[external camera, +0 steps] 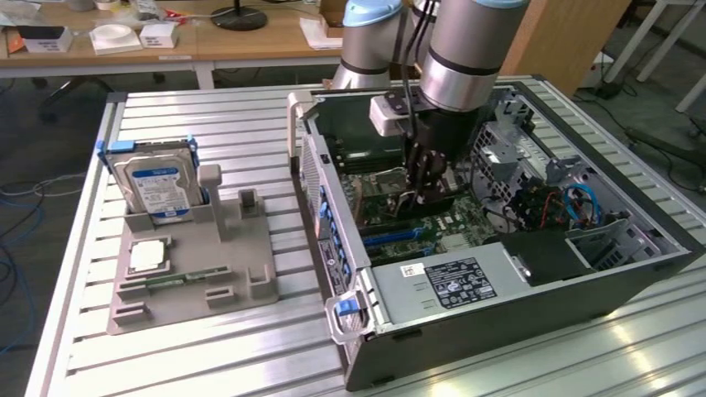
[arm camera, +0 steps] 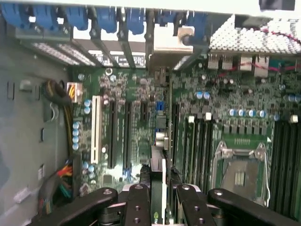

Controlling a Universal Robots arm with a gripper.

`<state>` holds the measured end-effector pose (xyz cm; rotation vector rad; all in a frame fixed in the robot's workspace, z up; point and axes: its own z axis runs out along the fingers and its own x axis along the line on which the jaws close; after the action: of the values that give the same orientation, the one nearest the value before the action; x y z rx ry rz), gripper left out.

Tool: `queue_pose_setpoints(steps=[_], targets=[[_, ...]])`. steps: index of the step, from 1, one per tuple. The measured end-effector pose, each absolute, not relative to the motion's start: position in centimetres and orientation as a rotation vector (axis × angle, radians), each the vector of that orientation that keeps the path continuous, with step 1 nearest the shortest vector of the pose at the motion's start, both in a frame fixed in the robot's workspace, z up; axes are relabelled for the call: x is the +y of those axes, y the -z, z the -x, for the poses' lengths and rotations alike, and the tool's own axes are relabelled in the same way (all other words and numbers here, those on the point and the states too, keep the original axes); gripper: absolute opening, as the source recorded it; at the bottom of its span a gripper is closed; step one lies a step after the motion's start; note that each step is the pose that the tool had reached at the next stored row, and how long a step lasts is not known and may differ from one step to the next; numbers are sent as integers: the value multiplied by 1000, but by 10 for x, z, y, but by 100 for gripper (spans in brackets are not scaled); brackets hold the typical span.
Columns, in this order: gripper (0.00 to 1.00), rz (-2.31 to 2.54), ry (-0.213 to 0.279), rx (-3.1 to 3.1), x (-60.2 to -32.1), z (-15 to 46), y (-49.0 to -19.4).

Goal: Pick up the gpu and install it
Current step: 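Insert the gpu into the slot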

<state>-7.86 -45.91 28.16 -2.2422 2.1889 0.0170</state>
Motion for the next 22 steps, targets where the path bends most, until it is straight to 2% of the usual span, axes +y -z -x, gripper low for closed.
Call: queue_pose_setpoints(steps=[11, 22], targets=[[26, 2243, -18, 2189, -459, 83, -264], [26, 2243, -17, 2189, -459, 85, -262]])
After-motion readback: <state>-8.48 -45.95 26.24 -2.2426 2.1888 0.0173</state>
